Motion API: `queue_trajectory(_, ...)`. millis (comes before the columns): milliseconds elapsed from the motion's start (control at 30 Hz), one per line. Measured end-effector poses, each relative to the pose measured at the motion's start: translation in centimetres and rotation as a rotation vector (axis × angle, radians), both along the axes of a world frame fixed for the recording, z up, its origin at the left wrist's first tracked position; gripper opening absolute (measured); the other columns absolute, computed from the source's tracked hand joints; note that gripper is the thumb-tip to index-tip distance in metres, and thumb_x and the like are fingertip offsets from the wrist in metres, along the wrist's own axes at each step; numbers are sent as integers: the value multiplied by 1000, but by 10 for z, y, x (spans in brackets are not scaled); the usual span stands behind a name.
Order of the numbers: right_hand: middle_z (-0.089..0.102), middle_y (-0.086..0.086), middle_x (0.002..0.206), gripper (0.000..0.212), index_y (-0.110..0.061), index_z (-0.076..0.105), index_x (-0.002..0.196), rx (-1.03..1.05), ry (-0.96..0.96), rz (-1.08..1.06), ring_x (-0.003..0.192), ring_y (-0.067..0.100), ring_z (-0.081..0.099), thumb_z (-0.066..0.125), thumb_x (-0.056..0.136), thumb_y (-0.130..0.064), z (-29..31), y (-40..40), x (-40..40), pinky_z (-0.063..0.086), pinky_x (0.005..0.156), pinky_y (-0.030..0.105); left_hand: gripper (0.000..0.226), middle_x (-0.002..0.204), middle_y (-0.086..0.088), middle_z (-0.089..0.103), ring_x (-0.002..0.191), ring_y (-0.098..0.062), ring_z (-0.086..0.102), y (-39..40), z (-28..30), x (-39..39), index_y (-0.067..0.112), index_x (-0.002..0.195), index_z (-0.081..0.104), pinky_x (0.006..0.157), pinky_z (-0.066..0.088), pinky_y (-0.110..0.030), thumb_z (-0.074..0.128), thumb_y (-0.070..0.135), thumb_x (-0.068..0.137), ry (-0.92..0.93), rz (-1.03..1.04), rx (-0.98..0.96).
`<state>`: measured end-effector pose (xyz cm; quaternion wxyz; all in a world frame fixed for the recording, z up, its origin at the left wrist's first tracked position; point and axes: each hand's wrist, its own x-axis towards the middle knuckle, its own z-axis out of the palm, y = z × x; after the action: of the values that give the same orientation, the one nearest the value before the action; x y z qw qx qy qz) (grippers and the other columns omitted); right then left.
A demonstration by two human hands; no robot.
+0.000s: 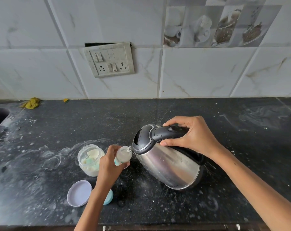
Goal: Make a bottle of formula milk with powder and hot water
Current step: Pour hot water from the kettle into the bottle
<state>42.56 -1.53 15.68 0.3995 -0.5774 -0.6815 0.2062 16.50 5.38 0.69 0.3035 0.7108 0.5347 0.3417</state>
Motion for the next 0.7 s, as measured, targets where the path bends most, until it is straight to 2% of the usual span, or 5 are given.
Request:
queue_trajectory(200, 77, -12, 89, 43, -22, 77, 95, 7, 1, 4, 88, 1, 71, 93, 56, -34, 1, -1, 0, 54, 89, 26, 59, 98, 12, 62, 93, -10, 61, -1, 1, 2, 22, 101, 49, 74, 46, -18, 89, 12, 60, -18, -16, -12)
queue_trajectory(367, 77, -12, 90, 44, -23, 77, 95, 11, 6, 9, 89, 2, 71, 93, 57, -36, 0, 0, 0, 54, 90, 26, 59, 99, 10, 62, 94, -12, 61, 0, -1, 2, 23, 102, 48, 75, 46, -19, 89, 12, 60, -26, -16, -21)
queue_trajectory(500, 77, -12, 89, 44, -23, 77, 95, 17, 6, 9, 89, 1, 70, 93, 56, -36, 0, 0, 0, 53, 92, 24, 58, 100, 10, 62, 94, -11, 62, -1, -1, 3, 21, 102, 49, 73, 45, -13, 88, 12, 61, -32, -20, -21)
queue_trajectory(700, 77, -12, 89, 44, -23, 77, 96, 15, 17, -2, 88, 2, 71, 94, 56, -33, -2, -2, 3, 56, 87, 29, 57, 102, 12, 62, 94, -8, 62, -3, 2, 5, 21, 103, 49, 71, 44, -7, 88, 12, 62, -69, -11, -58)
